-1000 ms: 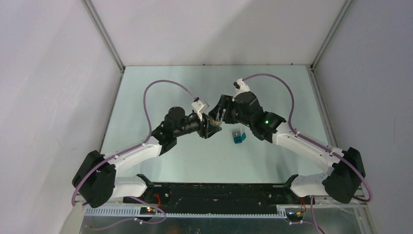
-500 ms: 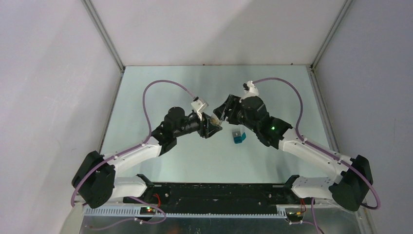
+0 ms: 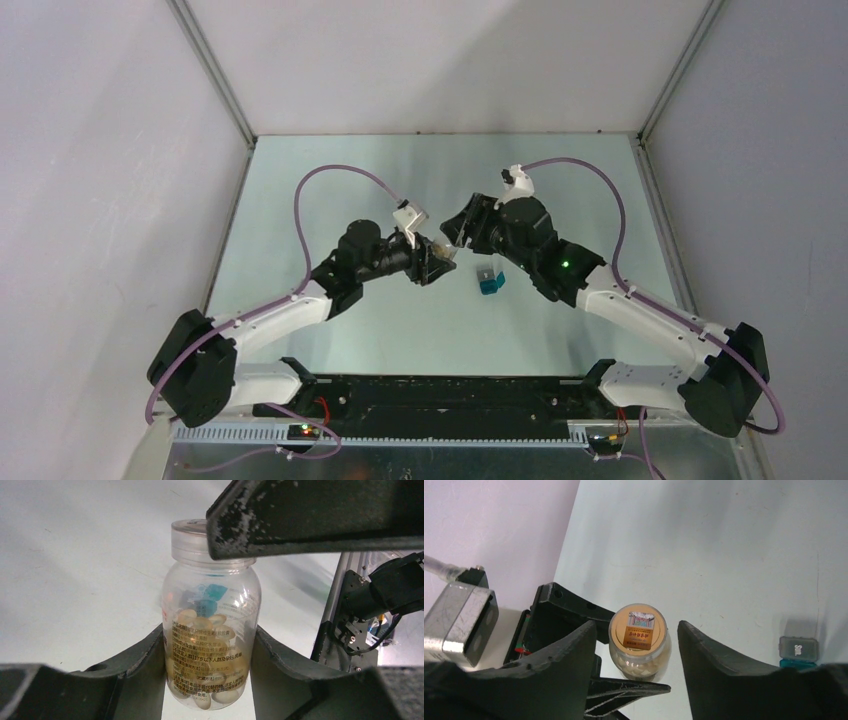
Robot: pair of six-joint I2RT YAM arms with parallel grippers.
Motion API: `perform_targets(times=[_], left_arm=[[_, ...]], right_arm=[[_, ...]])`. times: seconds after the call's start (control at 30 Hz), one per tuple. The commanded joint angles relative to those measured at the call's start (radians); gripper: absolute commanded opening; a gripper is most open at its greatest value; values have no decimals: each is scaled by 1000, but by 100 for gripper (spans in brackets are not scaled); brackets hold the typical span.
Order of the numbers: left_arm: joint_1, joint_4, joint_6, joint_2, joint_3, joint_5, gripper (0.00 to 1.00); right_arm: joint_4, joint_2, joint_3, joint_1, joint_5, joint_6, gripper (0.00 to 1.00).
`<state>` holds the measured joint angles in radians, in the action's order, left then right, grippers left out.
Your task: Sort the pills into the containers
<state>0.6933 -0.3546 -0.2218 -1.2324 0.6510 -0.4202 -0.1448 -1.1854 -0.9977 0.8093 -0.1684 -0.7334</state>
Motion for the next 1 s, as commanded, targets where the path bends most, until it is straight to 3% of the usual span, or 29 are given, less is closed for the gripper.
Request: perform_targets(times=[0.0, 0.07, 0.2, 0.6, 0.8, 0.9, 0.97], left_arm=[[-2, -22, -11, 33, 11, 12, 0], [-3, -18, -9, 33, 13, 12, 0], [-2, -11, -8, 36, 14, 12, 0], [-3, 5, -6, 56, 19, 6, 0], [-2, 10, -7, 81, 13, -43, 0], [-2, 27, -18, 104, 19, -102, 0], [-2, 29, -36, 108, 33, -169, 0]], right_arm=[[10, 25, -12, -11, 36, 28, 70], [9, 22, -17, -15, 53, 41, 70], [4, 12, -28, -31, 108, 52, 62], [-23, -12, -44, -50, 205, 69, 58], [4, 5, -45, -68, 252, 131, 16], [43, 41, -21, -133, 408, 237, 7], [104, 59, 18, -205, 624, 331, 0]])
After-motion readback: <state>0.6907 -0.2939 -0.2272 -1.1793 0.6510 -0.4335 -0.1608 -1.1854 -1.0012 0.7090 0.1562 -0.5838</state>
